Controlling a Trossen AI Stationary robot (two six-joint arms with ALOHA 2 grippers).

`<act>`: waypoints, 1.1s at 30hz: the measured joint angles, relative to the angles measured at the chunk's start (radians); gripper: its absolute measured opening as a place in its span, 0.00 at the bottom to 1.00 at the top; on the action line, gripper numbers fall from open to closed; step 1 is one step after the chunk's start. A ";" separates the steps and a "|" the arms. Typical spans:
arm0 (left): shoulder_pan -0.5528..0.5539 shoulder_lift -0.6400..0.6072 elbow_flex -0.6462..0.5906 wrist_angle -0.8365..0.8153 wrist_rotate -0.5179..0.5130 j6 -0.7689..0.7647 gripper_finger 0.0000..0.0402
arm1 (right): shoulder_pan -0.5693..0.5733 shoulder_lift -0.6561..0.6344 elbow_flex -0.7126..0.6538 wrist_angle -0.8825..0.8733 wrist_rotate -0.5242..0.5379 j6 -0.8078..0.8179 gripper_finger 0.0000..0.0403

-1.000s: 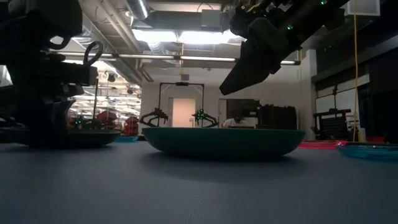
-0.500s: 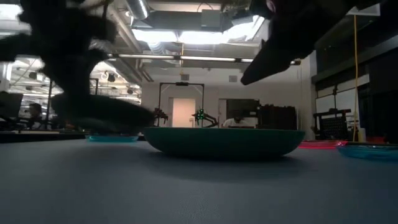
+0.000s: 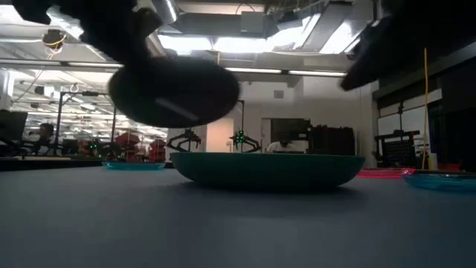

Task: Stack plastic plates
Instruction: Stack the black plate on top of the pink plate

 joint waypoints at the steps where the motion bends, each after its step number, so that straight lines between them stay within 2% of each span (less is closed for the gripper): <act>1: -0.002 0.023 0.018 0.021 -0.001 0.031 0.03 | 0.017 0.000 0.000 -0.010 0.005 0.019 0.38; 8: 0.005 0.230 0.181 0.048 -0.006 0.146 0.03 | 0.116 0.000 0.000 -0.043 0.111 0.141 0.38; 18: 0.037 0.454 0.372 0.050 -0.016 0.225 0.04 | 0.202 0.000 0.000 -0.041 0.173 0.202 0.38; 25: 0.071 0.513 0.380 0.051 0.011 0.254 0.04 | 0.227 0.003 0.000 -0.043 0.197 0.223 0.38; 33: 0.081 0.515 0.381 0.093 0.060 0.249 0.04 | 0.224 0.010 0.000 -0.050 0.215 0.223 0.38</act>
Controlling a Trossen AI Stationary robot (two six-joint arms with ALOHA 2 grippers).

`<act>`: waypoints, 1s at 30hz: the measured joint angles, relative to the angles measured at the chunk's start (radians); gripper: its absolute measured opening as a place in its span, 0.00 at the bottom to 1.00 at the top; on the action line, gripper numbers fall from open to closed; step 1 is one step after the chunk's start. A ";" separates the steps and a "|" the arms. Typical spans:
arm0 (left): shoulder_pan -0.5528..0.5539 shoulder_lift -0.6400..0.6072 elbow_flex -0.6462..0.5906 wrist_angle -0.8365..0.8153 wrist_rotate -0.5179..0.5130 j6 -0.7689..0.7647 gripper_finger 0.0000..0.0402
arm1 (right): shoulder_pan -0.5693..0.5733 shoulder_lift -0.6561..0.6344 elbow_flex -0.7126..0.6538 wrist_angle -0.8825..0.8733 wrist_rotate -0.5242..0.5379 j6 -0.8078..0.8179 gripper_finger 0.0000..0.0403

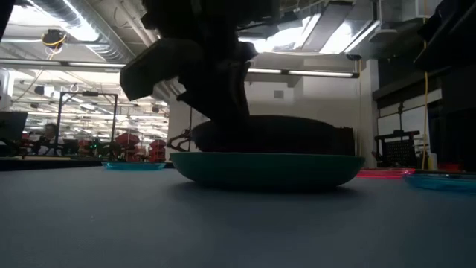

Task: Stack plastic plates
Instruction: Stack the black plate on top of the pink plate, then stack the right blue plate on top of the black plate

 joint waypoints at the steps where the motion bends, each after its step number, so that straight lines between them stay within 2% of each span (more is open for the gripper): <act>1: 0.002 0.000 0.000 0.010 0.007 0.000 0.04 | 0.000 0.000 0.000 0.000 0.006 0.000 0.38; 5: 0.016 0.000 0.000 0.018 0.046 -0.001 0.04 | 0.000 0.000 0.000 0.000 0.009 0.000 0.38; 16: 0.038 0.000 0.000 0.018 0.049 -0.021 0.05 | 0.000 0.000 0.000 0.000 0.008 0.001 0.38; 25: 0.031 -0.001 0.000 0.017 0.048 -0.030 0.24 | 0.000 0.000 0.000 -0.012 0.006 0.000 0.38; 30: -0.001 -0.016 0.000 0.002 0.053 -0.076 0.28 | 0.000 -0.002 0.000 -0.056 -0.019 0.002 0.38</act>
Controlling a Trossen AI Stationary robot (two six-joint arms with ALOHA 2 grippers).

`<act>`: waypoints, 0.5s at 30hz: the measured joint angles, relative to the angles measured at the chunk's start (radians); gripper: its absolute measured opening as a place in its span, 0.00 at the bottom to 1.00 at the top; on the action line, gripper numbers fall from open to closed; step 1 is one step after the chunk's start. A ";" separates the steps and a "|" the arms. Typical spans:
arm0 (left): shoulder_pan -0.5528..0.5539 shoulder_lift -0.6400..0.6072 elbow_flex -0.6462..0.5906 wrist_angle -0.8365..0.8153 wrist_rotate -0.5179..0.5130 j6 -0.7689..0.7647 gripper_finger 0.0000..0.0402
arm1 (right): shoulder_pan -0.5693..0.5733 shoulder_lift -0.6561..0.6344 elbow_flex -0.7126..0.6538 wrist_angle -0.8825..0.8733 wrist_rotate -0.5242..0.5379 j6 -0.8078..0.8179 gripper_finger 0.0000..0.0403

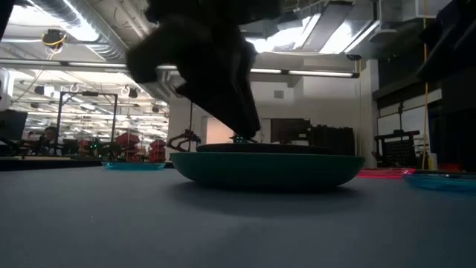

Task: Stack plastic plates
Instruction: Stack the right blue plate on top of the black plate

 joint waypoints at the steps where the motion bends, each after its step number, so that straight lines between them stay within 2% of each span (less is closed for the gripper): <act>1: -0.007 -0.005 0.000 -0.016 0.008 -0.014 0.28 | 0.000 -0.004 0.000 -0.009 -0.004 0.001 0.38; 6: -0.039 -0.046 0.000 -0.052 0.088 -0.084 0.28 | 0.000 -0.046 0.001 -0.115 -0.020 0.066 0.38; 11: -0.084 -0.102 -0.029 -0.031 0.243 -0.113 0.28 | 0.001 -0.068 0.001 -0.295 -0.070 0.200 0.38; 15: -0.102 -0.140 -0.105 0.036 0.252 -0.156 0.28 | 0.001 -0.067 0.001 -0.410 -0.136 0.298 0.38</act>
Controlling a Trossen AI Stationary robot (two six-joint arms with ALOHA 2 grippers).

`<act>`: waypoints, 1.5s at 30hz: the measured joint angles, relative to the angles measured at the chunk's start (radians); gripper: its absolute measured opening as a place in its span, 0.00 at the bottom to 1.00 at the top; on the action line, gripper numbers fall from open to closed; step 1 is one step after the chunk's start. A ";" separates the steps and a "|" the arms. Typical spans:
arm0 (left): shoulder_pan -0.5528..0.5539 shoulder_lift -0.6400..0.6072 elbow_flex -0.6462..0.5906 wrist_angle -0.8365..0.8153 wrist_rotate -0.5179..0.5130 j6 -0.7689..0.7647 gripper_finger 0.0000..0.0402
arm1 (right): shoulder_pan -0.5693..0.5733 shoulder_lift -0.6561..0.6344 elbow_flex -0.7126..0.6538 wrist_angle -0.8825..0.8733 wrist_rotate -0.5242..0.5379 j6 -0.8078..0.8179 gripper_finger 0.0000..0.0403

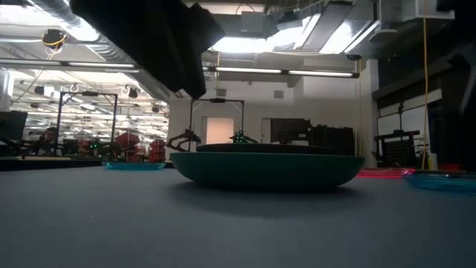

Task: Stack plastic plates
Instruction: Stack the right blue plate on top of the black plate

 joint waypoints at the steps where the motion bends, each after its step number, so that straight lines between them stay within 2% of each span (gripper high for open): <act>1: -0.004 -0.011 -0.023 0.032 0.000 -0.019 0.28 | 0.006 0.001 0.000 -0.023 -0.006 0.019 0.38; 8: -0.057 -0.068 -0.172 0.186 -0.012 -0.167 0.28 | 0.078 0.004 -0.001 -0.157 0.011 0.156 0.38; 15: -0.154 -0.137 -0.327 0.388 -0.163 -0.192 0.28 | 0.097 0.085 -0.002 -0.187 0.028 0.147 0.38; 22: -0.174 -0.219 -0.471 0.547 -0.213 -0.206 0.28 | 0.068 0.173 -0.002 -0.256 0.028 0.226 0.38; 30: -0.174 -0.251 -0.508 0.565 -0.269 -0.220 0.28 | 0.000 0.227 -0.014 -0.259 0.026 0.226 0.38; 37: -0.174 -0.251 -0.507 0.586 -0.269 -0.220 0.28 | -0.057 0.251 -0.056 -0.249 -0.010 0.222 0.38; 40: -0.174 -0.251 -0.507 0.586 -0.261 -0.220 0.28 | -0.062 0.251 -0.065 -0.247 -0.011 0.222 0.32; 45: -0.173 -0.251 -0.507 0.587 -0.260 -0.223 0.28 | -0.060 0.252 -0.068 -0.250 -0.018 0.218 0.15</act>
